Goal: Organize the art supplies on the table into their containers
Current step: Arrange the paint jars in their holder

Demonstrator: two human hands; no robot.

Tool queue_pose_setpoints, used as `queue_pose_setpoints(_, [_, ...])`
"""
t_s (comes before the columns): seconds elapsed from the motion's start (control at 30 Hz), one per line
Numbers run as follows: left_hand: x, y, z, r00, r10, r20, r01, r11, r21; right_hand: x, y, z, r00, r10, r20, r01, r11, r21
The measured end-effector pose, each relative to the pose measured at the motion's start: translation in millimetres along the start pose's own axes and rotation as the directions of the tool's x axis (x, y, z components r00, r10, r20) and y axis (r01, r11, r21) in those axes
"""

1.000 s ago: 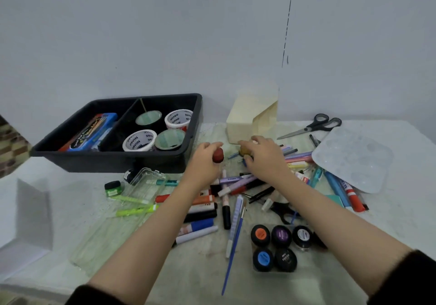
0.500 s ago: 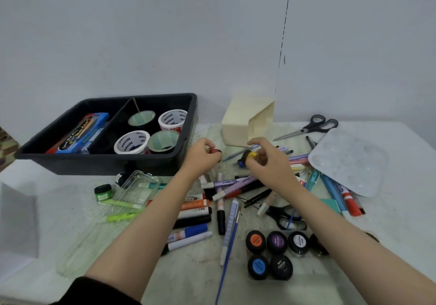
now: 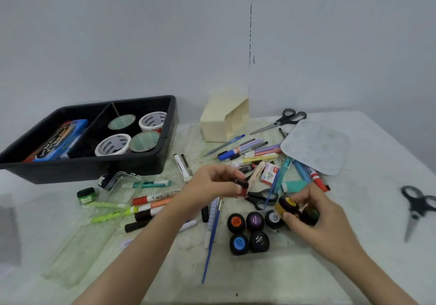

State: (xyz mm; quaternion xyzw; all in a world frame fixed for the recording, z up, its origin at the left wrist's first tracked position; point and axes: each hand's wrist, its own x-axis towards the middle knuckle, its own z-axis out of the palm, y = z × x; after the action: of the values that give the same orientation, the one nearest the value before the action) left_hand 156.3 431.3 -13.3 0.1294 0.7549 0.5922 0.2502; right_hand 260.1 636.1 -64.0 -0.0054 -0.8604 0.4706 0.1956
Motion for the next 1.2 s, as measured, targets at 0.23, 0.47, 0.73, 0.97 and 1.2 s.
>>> queue_pose_setpoints(0.23, [-24,-23,43,0.963,0.173,0.207,-0.226,0.937,0.267,-33,10,-15,0.997,-0.061,-0.047,0.057,0.995,-0.078])
queue_pose_setpoints(0.47, [-26,-37,69,0.911,0.391,0.129,-0.397,0.751,0.528,-43,14,-18,0.997,-0.063,-0.047,0.056,0.987,-0.151])
queue_pose_setpoints(0.73, [-33,-45,78,0.904,0.411,0.118,-0.396,0.700,0.594,-51,21,-15,0.997,-0.059,-0.042,0.051,0.982,-0.183])
queue_pose_setpoints(0.97, [-38,-51,81,0.876,0.462,0.142,-0.425,0.595,0.683,-52,24,-14,0.998,-0.054,-0.024,0.048,0.977,-0.206])
queue_pose_setpoints(1.2, [-35,-57,90,0.840,0.537,0.081,-0.422,0.551,0.720,-52,25,-14,0.997,-0.067,-0.022,0.061,0.978,-0.201])
